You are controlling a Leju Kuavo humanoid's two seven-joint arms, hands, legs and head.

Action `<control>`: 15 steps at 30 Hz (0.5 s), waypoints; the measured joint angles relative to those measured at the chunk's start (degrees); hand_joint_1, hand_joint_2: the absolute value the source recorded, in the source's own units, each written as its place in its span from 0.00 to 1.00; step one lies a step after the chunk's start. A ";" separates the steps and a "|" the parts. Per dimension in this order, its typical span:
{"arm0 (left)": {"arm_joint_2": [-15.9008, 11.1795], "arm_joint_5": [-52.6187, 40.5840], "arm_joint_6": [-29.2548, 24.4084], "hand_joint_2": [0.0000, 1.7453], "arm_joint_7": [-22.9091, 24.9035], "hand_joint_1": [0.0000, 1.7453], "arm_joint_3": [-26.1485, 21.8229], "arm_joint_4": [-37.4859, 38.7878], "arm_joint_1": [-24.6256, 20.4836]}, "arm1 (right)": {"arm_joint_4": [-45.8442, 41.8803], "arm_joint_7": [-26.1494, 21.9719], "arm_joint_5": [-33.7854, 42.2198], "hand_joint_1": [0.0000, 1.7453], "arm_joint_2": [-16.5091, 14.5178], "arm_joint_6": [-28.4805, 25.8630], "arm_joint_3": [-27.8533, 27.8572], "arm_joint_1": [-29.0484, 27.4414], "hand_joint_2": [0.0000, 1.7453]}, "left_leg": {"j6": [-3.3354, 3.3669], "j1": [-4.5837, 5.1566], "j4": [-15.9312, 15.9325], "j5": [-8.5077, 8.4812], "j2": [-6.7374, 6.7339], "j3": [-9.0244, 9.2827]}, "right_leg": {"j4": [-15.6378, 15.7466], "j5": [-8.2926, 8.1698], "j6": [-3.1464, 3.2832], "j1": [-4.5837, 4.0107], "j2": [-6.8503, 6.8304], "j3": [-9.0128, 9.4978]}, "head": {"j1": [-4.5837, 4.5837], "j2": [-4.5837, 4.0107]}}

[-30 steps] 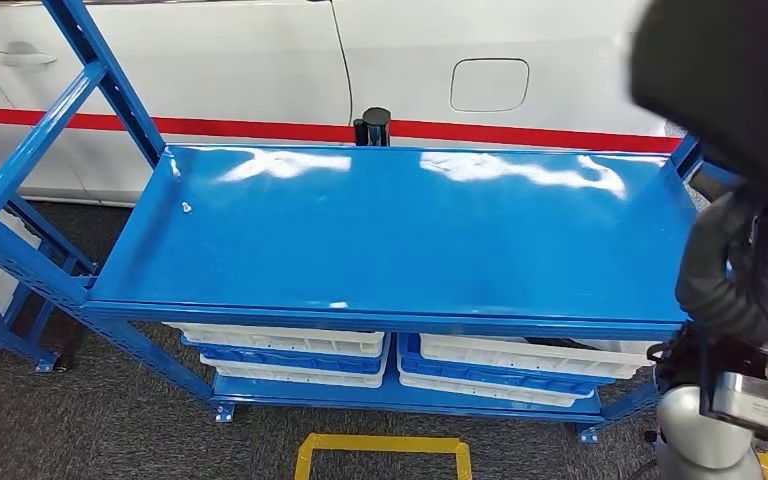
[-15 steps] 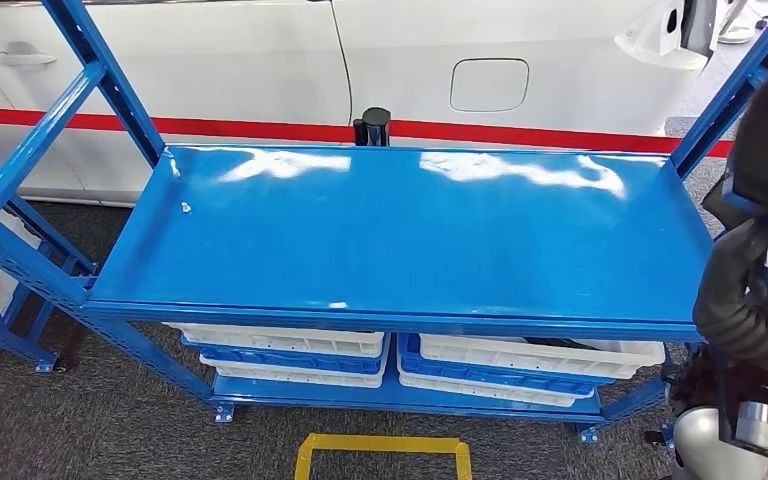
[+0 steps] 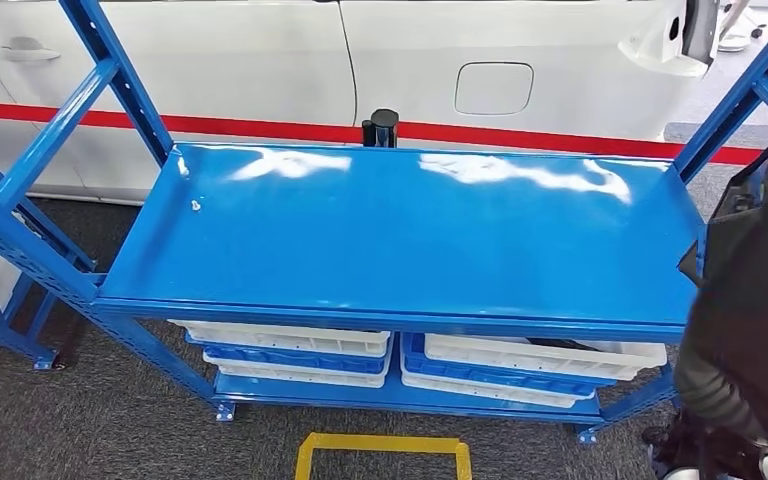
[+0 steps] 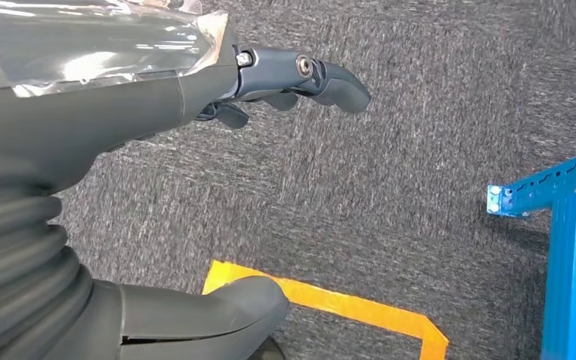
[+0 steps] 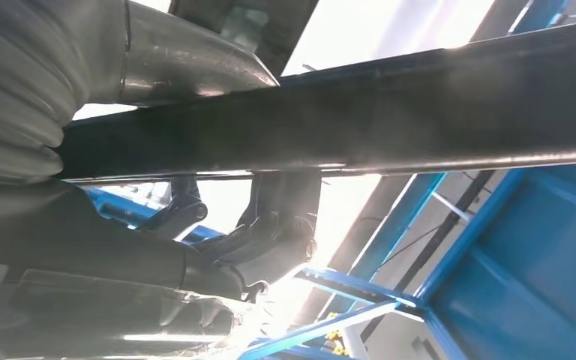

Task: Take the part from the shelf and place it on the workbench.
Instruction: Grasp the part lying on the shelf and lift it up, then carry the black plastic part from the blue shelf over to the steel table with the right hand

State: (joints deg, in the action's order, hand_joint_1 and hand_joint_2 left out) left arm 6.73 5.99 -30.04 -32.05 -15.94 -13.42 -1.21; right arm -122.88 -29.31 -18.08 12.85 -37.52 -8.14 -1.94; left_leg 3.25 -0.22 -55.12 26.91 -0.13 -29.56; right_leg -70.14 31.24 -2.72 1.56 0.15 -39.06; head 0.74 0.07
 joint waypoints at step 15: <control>-0.56 -0.01 -0.94 1.00 -0.02 0.00 -1.71 0.00 0.03 | 0.24 -2.08 4.00 1.00 -0.20 -1.37 0.16 -3.79 1.00 | -3.26 -0.76 -14.74 9.29 0.29 -6.79 | 11.22 -4.61 1.20 0.46 0.29 5.64 | -0.38 0.00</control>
State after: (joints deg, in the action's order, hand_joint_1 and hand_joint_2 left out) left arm 6.17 5.99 -30.98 -32.06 -17.65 -13.42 -1.17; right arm -122.64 -31.39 -14.08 12.65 -38.89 -7.98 -5.73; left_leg -0.01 -0.98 -69.86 36.20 0.16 -36.35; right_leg -58.91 26.63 -1.51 2.02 0.43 -33.42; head 0.36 0.07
